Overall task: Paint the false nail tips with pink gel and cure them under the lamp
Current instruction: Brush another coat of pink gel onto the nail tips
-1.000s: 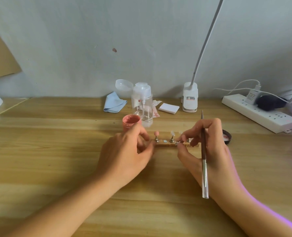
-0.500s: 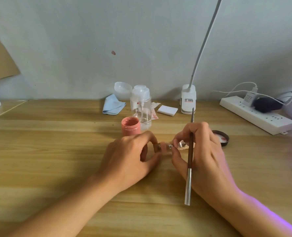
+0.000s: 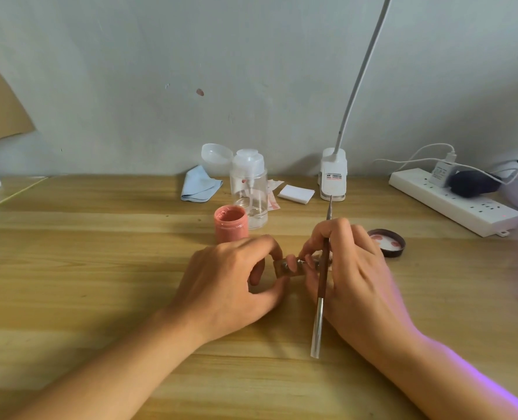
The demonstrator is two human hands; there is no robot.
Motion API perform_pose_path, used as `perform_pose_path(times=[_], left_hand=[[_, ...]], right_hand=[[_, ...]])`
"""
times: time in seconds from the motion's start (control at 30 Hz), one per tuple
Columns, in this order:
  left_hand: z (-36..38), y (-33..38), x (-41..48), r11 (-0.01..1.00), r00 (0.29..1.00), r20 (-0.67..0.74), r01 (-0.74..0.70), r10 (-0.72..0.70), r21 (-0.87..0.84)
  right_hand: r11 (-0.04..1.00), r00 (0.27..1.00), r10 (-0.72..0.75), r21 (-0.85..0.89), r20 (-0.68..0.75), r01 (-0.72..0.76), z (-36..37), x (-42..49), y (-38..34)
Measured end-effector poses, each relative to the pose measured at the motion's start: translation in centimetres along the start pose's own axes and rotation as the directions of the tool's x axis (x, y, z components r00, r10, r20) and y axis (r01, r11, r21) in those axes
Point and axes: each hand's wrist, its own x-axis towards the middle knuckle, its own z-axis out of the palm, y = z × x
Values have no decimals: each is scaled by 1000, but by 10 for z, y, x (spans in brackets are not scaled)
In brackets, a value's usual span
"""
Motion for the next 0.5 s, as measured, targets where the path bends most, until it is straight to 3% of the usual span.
perform_pose_path(times=[0.5], left_hand=[[3,-2,1,991,991,-25,135,-135,24]], right_hand=[[998,998,55,-42,-21,-55,-1,-1,-1]])
